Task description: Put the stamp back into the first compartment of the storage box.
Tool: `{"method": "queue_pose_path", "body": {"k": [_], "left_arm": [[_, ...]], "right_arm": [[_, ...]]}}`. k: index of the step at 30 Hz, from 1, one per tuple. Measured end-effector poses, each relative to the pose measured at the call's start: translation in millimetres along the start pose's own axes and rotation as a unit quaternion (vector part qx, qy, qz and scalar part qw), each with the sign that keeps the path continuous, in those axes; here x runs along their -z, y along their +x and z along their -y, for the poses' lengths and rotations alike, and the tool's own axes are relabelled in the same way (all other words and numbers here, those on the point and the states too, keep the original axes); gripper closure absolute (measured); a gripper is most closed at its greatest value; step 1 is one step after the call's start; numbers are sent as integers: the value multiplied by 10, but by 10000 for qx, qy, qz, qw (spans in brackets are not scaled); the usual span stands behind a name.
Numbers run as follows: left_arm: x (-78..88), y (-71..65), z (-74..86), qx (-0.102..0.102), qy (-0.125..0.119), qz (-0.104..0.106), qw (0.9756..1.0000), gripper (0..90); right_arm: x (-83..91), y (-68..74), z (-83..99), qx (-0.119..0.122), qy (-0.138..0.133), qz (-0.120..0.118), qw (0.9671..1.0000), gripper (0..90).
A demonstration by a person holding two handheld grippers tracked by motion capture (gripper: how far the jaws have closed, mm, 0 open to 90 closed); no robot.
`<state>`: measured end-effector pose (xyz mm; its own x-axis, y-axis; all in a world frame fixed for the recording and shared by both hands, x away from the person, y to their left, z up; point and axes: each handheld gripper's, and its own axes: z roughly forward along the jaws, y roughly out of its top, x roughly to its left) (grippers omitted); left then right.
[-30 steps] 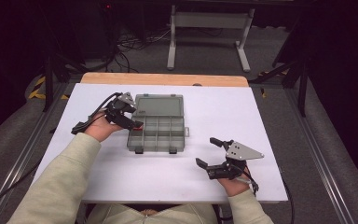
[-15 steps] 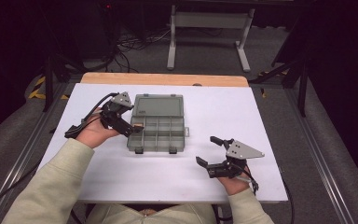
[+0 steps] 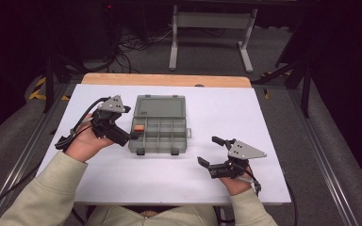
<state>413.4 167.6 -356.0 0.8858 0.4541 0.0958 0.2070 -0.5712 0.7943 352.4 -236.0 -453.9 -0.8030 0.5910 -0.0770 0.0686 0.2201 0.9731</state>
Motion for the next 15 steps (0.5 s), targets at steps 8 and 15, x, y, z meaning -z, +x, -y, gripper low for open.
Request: {"method": "queue_pose_path", "body": {"k": [8,15], "left_arm": [[222,-155,283,284,-698,-81,9971,6],[332,-236,553,371,-1171,-213,9922,5]], "right_arm": [[2,10,-5,30,10,11,10000,95],[3,13,-6,28,11,13,10000,95]]}}
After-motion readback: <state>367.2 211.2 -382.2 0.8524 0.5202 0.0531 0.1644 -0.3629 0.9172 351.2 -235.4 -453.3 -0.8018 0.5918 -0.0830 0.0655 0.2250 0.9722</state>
